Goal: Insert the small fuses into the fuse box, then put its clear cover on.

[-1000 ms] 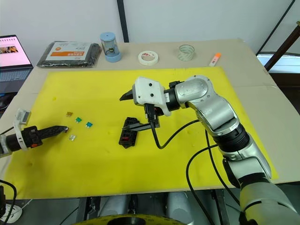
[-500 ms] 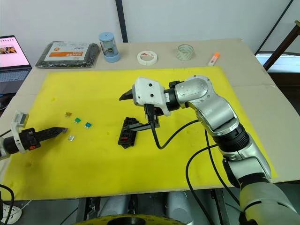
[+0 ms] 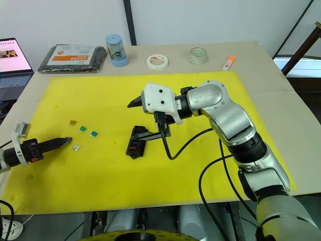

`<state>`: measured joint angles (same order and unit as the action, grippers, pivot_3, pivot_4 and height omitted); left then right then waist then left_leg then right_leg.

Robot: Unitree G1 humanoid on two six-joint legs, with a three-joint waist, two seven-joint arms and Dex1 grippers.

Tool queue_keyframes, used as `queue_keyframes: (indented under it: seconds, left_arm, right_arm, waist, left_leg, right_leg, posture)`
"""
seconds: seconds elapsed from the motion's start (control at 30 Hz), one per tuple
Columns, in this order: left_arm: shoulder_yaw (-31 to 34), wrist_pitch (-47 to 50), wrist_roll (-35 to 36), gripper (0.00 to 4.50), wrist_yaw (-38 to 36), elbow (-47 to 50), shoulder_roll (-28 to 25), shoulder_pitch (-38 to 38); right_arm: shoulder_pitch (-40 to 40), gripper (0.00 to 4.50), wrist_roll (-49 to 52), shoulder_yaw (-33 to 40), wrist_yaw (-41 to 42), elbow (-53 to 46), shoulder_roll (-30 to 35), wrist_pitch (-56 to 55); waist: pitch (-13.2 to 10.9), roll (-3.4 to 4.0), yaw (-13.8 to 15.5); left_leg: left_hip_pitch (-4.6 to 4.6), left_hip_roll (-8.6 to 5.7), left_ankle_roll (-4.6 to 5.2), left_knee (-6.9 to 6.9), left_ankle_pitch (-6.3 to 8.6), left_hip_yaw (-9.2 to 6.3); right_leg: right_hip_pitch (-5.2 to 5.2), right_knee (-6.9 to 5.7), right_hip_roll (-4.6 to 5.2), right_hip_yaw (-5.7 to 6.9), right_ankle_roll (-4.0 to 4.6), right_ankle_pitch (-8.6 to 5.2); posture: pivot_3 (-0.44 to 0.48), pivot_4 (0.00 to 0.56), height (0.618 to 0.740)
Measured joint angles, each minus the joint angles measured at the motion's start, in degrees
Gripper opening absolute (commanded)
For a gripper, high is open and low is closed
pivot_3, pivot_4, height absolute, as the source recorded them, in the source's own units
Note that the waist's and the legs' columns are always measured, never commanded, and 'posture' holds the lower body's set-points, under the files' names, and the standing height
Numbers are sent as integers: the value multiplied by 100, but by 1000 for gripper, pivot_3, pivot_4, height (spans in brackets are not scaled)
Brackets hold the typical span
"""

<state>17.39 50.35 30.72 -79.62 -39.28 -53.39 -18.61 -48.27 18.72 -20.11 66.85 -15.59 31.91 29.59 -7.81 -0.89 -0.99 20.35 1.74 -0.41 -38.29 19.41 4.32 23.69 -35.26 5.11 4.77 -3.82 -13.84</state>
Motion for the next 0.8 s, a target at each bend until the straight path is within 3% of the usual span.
queue_keyframes:
  seconds: [0.57,0.8]
  left_arm:
    - [39,-30,78,20,19,114,0,26]
    - [691,607,1117,20,509,2697,233,167]
  right_arm:
    - [14,4500,-39,-19,5,-1,4,-5]
    - [179,4500,469,296,-139,-132,15,681]
  waist:
    - [0,-1,1]
    - [0,-10,21]
  left_leg:
    - [1,2,-1,1,0,-1]
    - [5,-7,-2,0,0,-12]
  right_leg:
    - [2,-1,-1,0,0,0]
    - [0,3,35,-1,1,1]
  posture:
    - [0,150,740]
    - [0,150,740]
